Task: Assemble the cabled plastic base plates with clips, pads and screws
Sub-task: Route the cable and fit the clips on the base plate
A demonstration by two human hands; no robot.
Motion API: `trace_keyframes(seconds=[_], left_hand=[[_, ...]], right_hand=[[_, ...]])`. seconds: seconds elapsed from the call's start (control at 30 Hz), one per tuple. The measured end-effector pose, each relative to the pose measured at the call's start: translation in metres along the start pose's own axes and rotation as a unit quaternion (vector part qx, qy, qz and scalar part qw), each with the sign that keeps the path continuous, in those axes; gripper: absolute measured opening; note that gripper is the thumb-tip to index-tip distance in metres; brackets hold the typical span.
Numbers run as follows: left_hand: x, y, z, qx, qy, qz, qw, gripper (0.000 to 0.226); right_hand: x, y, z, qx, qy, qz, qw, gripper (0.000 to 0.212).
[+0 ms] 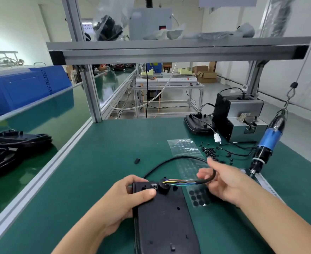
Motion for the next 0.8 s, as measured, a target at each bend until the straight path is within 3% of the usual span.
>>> trace_keyframes(seconds=[0.13, 0.27, 0.4, 0.5, 0.57, 0.7, 0.8], left_hand=[[-0.009, 0.002, -0.003, -0.051, 0.151, 0.045, 0.986, 0.043], [-0.026, 0.004, -0.012, -0.119, 0.371, 0.115, 0.914, 0.050], [-0.030, 0.004, -0.015, -0.130, 0.392, 0.132, 0.901, 0.066], [-0.034, 0.013, -0.016, -0.143, 0.400, 0.160, 0.891, 0.050], [-0.040, 0.026, -0.025, -0.161, 0.414, 0.168, 0.880, 0.023], [-0.036, 0.054, -0.028, -0.049, 0.450, 0.108, 0.885, 0.014], [-0.043, 0.068, -0.022, 0.005, 0.481, 0.118, 0.869, 0.032]], right_hand=[[0.010, 0.001, 0.008, 0.005, -0.089, -0.071, 0.994, 0.026], [0.025, -0.011, 0.019, 0.036, -0.133, -0.193, 0.972, 0.023], [0.039, -0.024, 0.027, 0.049, -0.179, -0.278, 0.942, 0.022], [0.051, -0.033, 0.032, 0.062, -0.182, -0.337, 0.922, 0.024], [0.057, -0.040, 0.036, 0.076, -0.181, -0.370, 0.908, 0.025], [0.062, -0.053, 0.041, 0.106, -0.195, -0.415, 0.882, 0.022], [0.061, -0.057, 0.042, 0.106, -0.202, -0.424, 0.876, 0.023]])
Point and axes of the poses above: each hand's wrist, its own y-axis towards the middle knuckle, its own z-axis out of the palm, x = y × z, the point moved 8 cm from there along y, towards the middle knuckle, and after that the axes turned 1 degree about -z, right-handed, at the moved point
